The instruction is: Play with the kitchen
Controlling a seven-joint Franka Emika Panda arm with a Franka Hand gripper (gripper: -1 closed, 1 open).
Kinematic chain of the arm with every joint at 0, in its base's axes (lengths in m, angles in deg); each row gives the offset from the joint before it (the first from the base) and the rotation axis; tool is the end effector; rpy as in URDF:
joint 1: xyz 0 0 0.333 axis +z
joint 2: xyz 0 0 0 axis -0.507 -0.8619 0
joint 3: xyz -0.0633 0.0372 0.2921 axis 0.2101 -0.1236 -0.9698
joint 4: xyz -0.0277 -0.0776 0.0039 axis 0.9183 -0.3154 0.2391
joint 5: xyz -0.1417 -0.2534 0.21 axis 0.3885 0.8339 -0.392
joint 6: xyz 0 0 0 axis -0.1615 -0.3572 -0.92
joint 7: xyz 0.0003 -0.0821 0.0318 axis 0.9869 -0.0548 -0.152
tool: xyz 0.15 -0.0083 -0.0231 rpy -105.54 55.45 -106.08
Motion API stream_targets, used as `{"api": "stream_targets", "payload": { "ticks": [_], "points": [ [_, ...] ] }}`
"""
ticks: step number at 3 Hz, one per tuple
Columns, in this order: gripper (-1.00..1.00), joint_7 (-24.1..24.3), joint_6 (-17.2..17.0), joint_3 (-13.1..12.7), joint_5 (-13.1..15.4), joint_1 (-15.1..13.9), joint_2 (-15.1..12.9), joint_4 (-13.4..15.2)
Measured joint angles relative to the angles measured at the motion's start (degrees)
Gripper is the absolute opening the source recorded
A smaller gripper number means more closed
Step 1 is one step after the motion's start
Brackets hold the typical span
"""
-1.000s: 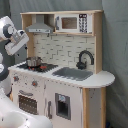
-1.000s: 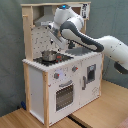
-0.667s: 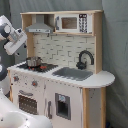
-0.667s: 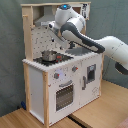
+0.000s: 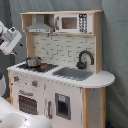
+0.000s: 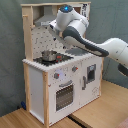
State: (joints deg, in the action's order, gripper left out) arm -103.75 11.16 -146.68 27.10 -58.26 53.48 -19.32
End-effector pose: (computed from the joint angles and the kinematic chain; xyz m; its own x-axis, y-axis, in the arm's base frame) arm 0.4140 0.4933 0.5744 0.6494 0.7548 0.0922 0.5513 -0.5508 0.6266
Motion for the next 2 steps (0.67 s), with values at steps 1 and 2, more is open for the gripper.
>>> {"api": "stream_targets", "payload": {
  "ticks": [1, 2],
  "points": [
    [1.0, -1.6, -0.5, 0.0, 5.8, 3.4, 1.0, 0.3],
    [1.0, -3.0, -1.0, 0.0, 10.2, 6.4, 2.9, 0.7]
  ]
}}
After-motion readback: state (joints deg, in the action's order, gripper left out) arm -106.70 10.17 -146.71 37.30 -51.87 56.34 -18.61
